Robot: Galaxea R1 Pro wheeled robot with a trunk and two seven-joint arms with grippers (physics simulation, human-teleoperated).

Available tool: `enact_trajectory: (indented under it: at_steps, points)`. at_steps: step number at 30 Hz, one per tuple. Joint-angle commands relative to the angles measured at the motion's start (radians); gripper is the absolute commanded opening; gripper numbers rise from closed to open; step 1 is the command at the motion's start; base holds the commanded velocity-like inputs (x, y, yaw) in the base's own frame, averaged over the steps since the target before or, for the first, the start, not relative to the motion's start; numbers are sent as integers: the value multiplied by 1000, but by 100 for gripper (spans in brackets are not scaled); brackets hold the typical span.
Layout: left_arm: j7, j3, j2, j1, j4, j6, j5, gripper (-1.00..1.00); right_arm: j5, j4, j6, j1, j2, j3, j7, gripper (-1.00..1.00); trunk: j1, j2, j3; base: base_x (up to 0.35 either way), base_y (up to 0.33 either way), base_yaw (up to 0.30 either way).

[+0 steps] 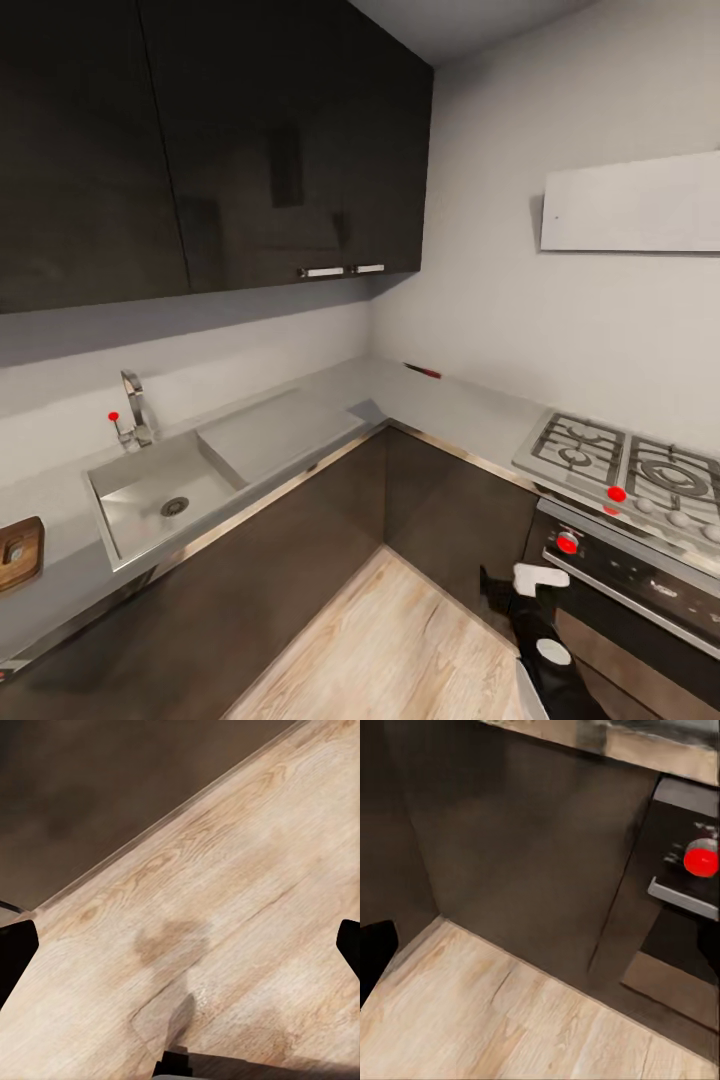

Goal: In the kitchen, take the Vidalia onion out of the sink, dice it on the chopping board with the paring knife, put the diced onion into the bowl on the countertop, then place both the paring knife and the chopping board into the sink.

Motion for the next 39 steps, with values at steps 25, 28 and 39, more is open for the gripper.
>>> enact_trajectory:
  at_steps: [25, 28, 39]
  points:
    - [5, -8, -2, 0, -1, 0, 5, 100, 39, 492, 670, -1293, 32, 2, -89, 100, 0, -1, -1, 12, -9, 0]
    - [5, -8, -7, 0, -1, 0, 5, 100, 38, 517, 651, -1303, 51, 4, -88, 100, 0, -1, -1, 194, -151, 0]
    - [8, -8, -15, 0, 13, 8, 6, 100, 35, 607, 622, -1310, 67, 6, -49, 100, 0, -1, -1, 255, -201, 0]
